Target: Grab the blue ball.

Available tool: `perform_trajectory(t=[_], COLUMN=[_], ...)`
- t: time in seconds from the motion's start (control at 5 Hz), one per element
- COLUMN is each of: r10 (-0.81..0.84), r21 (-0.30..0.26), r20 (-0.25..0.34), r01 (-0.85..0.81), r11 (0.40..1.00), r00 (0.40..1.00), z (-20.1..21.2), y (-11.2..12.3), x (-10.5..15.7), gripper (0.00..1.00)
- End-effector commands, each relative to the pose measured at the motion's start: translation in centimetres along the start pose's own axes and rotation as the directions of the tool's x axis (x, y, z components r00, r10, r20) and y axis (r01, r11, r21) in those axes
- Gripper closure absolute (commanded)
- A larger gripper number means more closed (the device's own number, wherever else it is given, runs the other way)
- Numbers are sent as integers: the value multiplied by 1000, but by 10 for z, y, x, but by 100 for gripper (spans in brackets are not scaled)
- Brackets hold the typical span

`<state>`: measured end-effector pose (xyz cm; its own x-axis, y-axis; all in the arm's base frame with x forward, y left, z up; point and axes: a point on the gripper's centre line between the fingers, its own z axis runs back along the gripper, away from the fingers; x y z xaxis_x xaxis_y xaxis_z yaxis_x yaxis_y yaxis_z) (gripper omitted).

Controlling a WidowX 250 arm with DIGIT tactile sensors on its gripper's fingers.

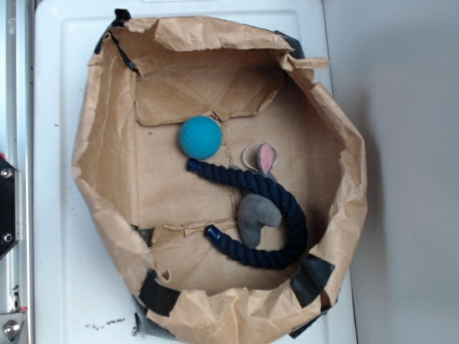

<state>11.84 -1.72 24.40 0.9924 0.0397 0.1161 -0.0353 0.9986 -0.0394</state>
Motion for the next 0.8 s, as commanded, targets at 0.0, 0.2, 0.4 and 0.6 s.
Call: perform_trajectory(t=[0.0, 0.2, 0.4, 0.6], r10=[0, -80, -92, -73], r21=[0, -12, 0, 16], r20=[0, -18, -37, -68], r01=[0, 79, 92, 74], r11=[1000, 997, 996, 997], r00=[1000, 997, 995, 995], z=[0, -17, -38, -50], y=[0, 5, 9, 22], x=[0, 19, 54, 102], gripper=[0, 0, 0, 0])
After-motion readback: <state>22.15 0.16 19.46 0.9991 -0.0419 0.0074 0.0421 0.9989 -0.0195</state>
